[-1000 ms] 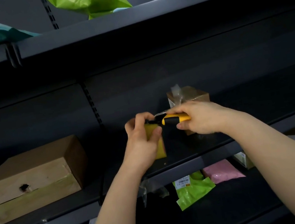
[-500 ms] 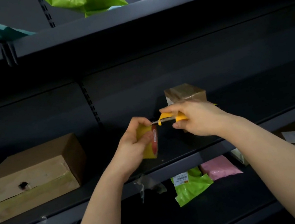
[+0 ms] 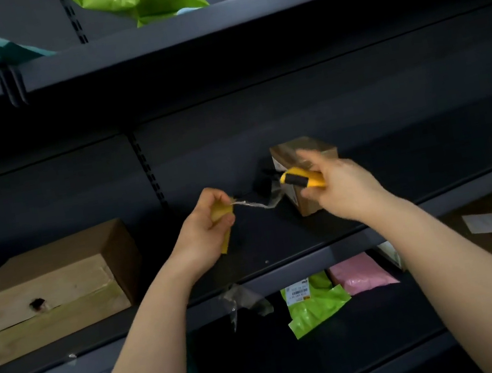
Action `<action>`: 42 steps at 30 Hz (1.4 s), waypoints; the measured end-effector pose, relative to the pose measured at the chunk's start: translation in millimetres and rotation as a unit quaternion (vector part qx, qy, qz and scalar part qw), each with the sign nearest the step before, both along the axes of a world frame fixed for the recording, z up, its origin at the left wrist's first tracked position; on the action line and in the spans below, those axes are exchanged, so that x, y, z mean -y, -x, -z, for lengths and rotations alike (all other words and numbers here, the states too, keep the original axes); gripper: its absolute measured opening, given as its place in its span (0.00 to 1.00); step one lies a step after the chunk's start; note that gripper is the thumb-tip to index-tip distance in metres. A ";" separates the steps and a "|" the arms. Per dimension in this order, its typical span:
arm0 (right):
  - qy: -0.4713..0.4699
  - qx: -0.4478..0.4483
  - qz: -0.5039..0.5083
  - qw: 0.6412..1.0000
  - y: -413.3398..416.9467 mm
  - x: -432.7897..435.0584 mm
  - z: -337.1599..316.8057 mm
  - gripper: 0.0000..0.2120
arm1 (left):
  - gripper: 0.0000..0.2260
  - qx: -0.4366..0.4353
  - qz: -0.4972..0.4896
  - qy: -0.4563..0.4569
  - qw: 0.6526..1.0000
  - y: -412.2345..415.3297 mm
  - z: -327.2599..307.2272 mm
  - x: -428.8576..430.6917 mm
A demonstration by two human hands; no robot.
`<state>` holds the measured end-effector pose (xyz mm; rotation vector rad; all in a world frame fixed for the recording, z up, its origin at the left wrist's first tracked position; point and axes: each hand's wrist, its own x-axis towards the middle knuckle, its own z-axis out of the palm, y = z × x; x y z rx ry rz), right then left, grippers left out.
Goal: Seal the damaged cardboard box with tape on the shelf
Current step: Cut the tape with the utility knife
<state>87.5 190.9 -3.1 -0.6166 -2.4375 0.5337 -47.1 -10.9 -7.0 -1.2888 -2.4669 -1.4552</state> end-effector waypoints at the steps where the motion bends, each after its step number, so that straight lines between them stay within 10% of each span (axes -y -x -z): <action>1: 0.002 -0.056 0.041 0.998 -2.4 -2.9 6.2 0.29 | 0.09 -0.009 -0.012 0.013 1.000 -1.0 -0.7 -1.7; 13: 0.178 -0.126 0.323 0.921 -19.7 -55.8 26.7 0.27 | 0.14 -0.198 -0.057 0.101 0.973 -41.6 -13.9 -59.2; 17: 0.195 0.074 0.289 0.934 -17.3 -79.3 12.3 0.25 | 0.14 -0.205 -0.050 0.103 0.972 -47.4 -15.7 -71.2; 23: 0.104 0.146 0.224 0.958 -14.9 -88.0 11.6 0.09 | 0.15 -0.232 -0.035 0.123 0.964 -49.6 -8.0 -75.9; 28: -0.018 -0.216 0.098 0.971 -16.6 -46.4 9.6 0.11 | 0.16 -0.249 -0.056 0.138 0.957 -46.1 3.6 -71.4; 32: 0.075 -0.056 -0.090 0.991 -6.7 -5.0 2.4 0.18 | 0.16 -0.250 -0.043 0.139 0.957 -46.5 5.4 -68.6; 42: 0.056 0.100 -0.021 0.993 14.0 6.5 2.7 0.13 | 0.38 -0.080 -0.124 0.113 0.983 -22.9 -5.2 -16.8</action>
